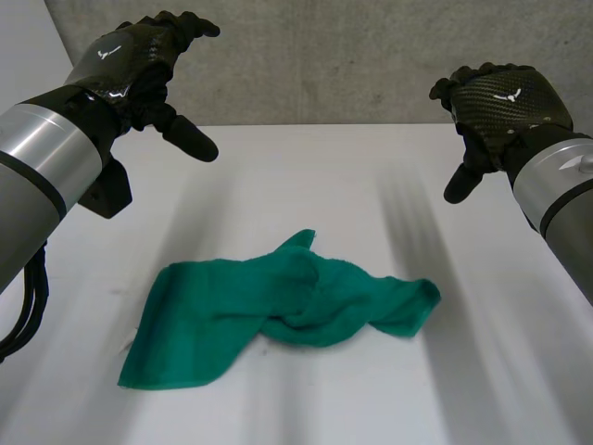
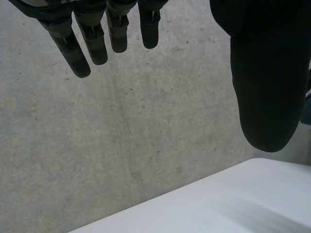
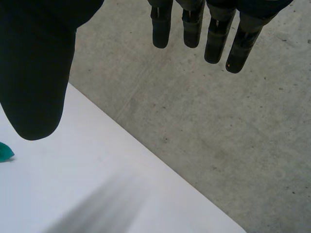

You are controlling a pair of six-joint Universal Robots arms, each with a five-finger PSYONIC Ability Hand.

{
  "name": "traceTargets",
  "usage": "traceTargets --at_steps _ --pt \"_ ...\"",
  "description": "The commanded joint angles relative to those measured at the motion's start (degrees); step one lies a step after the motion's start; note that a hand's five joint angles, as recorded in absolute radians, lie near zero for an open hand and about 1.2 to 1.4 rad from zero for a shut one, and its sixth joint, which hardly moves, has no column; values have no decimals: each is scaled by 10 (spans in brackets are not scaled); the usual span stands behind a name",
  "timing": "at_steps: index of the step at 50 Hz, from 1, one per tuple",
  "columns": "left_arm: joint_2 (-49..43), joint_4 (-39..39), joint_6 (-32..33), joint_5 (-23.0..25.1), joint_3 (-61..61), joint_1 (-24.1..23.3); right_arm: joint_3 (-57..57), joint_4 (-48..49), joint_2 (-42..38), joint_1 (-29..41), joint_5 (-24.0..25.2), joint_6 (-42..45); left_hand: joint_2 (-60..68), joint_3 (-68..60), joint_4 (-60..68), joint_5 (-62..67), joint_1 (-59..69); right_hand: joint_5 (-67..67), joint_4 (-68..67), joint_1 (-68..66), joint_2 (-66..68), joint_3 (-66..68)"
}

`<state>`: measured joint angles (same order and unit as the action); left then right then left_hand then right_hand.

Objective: Fold the towel.

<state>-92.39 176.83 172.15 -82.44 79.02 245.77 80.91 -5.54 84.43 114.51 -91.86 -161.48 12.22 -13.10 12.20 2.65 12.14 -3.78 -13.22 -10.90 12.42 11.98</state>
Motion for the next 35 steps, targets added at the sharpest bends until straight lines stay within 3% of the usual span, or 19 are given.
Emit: traceTargets --at_steps 1,10,14,20,23,28,34,35 --pt "-3 0 0 0 2 0 5 1 -2 6 2 1 -13 22 -13 -18 -13 38 32 9 -24 -20" --pt "-35 -14 27 -4 19 1 9 -12 -11 12 5 28 -10 19 -10 -14 -9 38 32 9 -24 -20" --pt "-75 -23 95 -16 47 -2 11 -90 -41 13 30 89 -12 20 -11 -16 -11 38 32 9 -24 -20" --pt "-165 -25 190 -18 62 -28 29 -117 -77 18 79 45 -8 17 -8 -13 -7 38 32 9 -24 -20" --pt "-210 -22 211 -18 64 -30 47 -97 -123 12 120 -10 2 7 2 -3 3 38 32 9 -24 -20" --pt "-278 -20 219 -14 57 -30 58 -52 -179 12 133 -37 17 -8 17 13 18 38 32 9 -24 -20" --pt "-333 -19 221 -13 34 -31 37 14 -247 12 95 -34 136 -127 136 132 137 -285 -291 -314 299 303" --pt "-345 -19 220 -14 14 -31 22 16 -253 12 87 -34 368 -359 368 364 369 -428 -433 -456 441 446"
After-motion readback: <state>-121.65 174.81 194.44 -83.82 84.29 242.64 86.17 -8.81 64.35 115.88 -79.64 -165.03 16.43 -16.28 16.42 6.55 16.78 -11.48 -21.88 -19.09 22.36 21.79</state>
